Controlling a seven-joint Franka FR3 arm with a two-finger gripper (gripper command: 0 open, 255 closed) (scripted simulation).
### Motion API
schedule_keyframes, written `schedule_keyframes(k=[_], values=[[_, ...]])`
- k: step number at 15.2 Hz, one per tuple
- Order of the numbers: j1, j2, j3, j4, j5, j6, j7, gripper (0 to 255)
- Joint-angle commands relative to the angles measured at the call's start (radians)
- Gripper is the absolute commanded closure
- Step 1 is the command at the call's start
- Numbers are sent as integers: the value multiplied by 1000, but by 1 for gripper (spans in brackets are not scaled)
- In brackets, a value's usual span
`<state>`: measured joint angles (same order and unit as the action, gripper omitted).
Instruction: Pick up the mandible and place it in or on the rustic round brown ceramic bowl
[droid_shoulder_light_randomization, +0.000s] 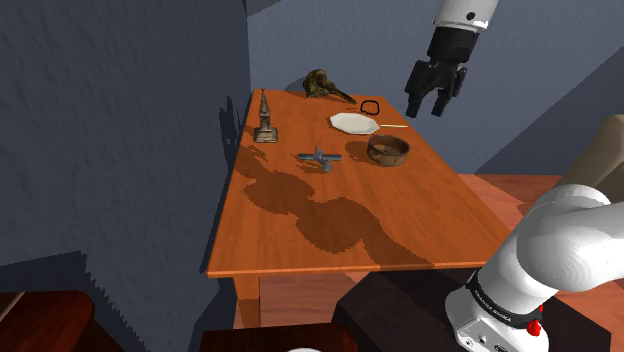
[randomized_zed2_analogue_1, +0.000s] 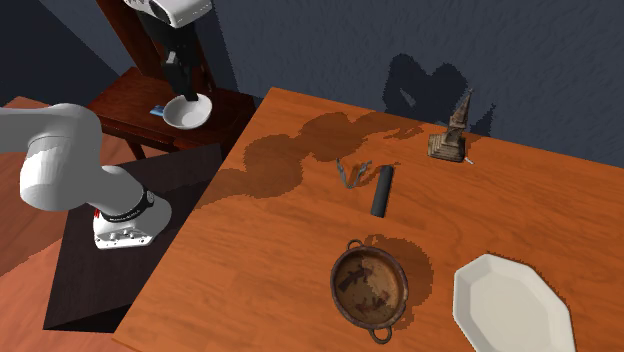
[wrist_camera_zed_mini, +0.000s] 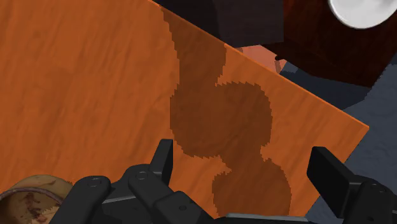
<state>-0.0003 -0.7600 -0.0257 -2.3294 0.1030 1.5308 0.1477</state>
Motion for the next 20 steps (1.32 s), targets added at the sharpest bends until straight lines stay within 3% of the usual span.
schedule_keyframes(k=[1, 10, 20], values=[[0, 0, 0, 0, 0, 0, 0, 0], [-15, 240, -30, -44, -24, 289, -53, 0], [-26, 585, -65, 40, -21, 556, -110, 0]])
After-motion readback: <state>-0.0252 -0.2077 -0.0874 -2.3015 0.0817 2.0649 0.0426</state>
